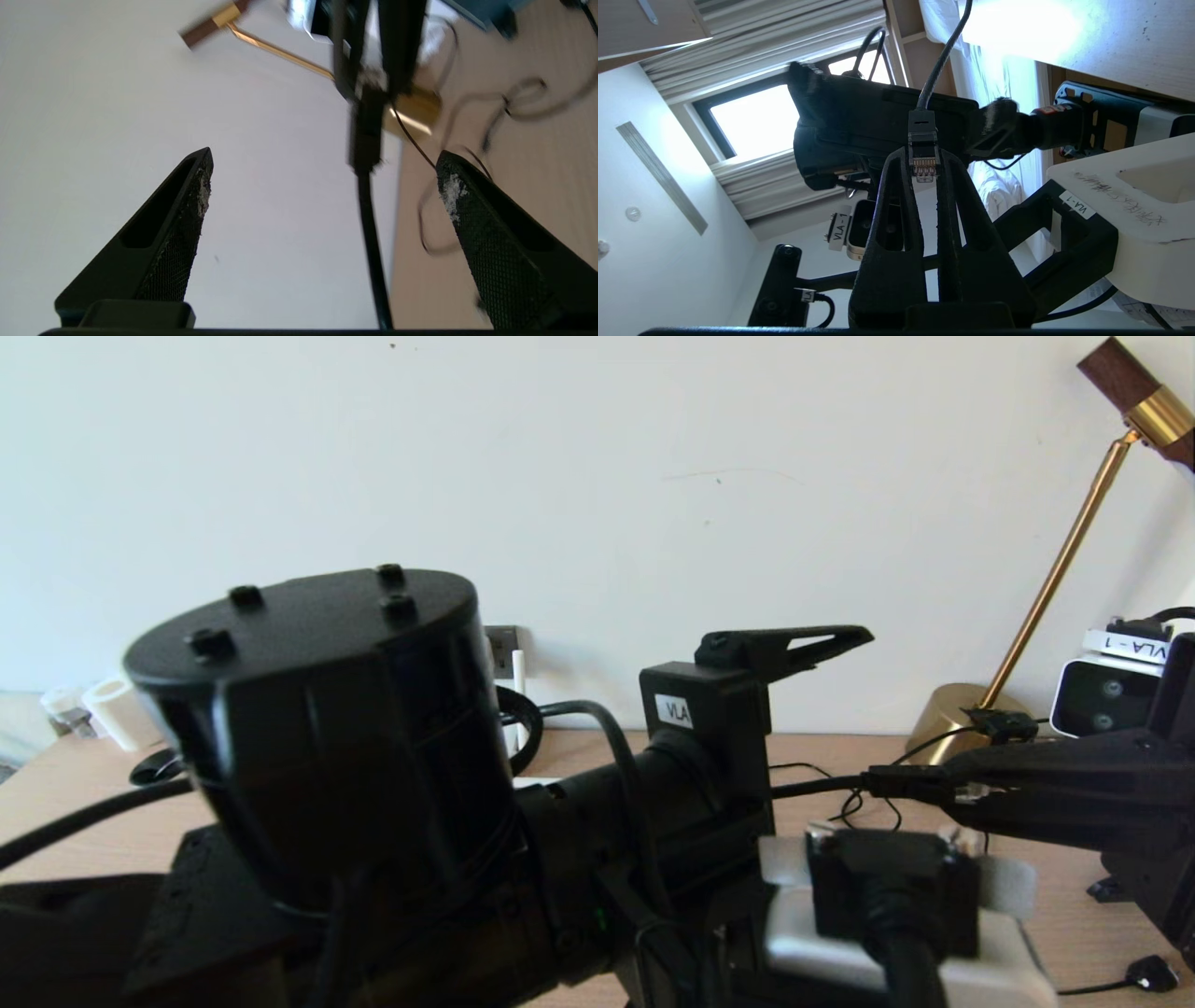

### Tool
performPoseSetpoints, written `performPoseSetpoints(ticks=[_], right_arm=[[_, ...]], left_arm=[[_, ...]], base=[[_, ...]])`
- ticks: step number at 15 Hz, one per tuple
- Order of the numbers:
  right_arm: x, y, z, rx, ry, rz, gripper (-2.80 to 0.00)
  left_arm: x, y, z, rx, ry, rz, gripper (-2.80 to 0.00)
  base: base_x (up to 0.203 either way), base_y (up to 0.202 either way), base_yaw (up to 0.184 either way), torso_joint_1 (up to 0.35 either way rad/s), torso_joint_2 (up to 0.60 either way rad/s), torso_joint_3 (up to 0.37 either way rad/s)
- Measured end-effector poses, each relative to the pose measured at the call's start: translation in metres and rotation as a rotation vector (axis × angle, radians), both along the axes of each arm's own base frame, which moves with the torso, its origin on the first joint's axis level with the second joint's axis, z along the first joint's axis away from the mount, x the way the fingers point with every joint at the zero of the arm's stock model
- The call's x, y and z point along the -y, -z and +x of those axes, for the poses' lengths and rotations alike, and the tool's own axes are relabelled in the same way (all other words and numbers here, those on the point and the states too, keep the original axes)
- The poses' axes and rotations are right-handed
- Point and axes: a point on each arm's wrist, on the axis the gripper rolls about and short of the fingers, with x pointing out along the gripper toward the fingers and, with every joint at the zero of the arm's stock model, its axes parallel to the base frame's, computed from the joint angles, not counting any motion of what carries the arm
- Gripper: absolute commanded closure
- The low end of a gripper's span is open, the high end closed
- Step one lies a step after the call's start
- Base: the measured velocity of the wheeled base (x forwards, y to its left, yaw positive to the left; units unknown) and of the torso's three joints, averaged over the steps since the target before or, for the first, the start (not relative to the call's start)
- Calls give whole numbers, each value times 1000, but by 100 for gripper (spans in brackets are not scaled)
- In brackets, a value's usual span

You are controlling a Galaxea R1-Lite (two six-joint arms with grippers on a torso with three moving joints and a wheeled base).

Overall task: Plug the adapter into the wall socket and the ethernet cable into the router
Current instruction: Plug cable into router interface

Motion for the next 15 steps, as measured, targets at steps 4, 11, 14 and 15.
performPoseSetpoints(ticks=[4,11,14,15], right_arm=[[0,-6,3,-5,-40,20,0],[2,-13,4,15,-52,32,0],[0,-14,7,11,-62,33,0],[0,-14,8,9,-64,32,0]], left_arm=[[-3,2,9,75,109,-90,-280],[-21,7,10,92,218,-104,-280],[-25,5,15,103,272,-119,-280],[-24,6,16,105,287,-119,-280]], base=[[0,0,0,0,0,0],[0,0,0,0,0,0],[0,0,0,0,0,0],[0,0,0,0,0,0]])
